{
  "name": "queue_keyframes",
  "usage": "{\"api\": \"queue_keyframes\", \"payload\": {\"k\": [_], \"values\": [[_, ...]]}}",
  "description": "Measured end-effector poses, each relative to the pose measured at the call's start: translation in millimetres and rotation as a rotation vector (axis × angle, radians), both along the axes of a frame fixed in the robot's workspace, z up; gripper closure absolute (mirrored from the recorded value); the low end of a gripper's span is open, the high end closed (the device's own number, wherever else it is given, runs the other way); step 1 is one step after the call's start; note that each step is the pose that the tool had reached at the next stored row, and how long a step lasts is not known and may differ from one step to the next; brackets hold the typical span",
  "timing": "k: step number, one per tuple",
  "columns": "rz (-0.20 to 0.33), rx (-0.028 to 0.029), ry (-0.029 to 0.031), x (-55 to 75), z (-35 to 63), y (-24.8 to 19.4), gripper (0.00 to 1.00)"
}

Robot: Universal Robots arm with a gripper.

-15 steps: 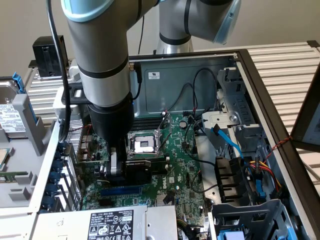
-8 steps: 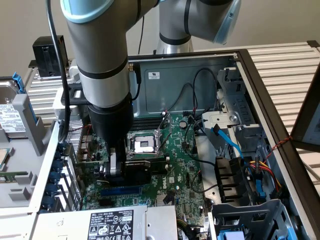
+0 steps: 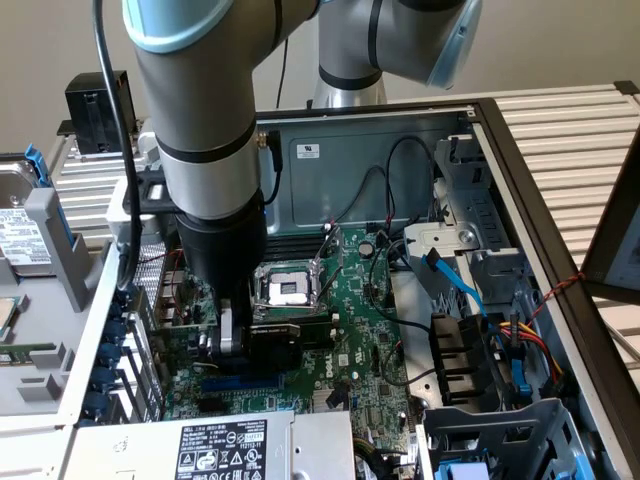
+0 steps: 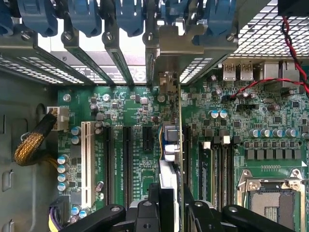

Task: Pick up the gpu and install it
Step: 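Insert the gpu into the slot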

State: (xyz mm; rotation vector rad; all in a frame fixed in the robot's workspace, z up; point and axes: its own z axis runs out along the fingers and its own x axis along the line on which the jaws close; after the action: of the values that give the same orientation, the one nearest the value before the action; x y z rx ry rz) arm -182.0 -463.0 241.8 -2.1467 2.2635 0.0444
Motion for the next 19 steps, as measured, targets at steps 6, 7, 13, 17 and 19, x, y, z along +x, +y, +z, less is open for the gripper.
{"api": "queue_keyframes", "payload": {"k": [6,7,13,17,19], "values": [[-0.001,-0.0001,0.006,-0.7,-0.9,0.4,0.72],[-0.001,0.0,0.0069,-0.7,-0.9,0.4,0.72],[-0.002,0.0001,0.007,-0.7,-1.2,0.4,0.72],[-0.003,0.0003,0.0068,-0.7,-1.5,0.0,0.72],[-0.004,0.0001,0.007,-0.7,-1.5,0.0,0.72]]}}
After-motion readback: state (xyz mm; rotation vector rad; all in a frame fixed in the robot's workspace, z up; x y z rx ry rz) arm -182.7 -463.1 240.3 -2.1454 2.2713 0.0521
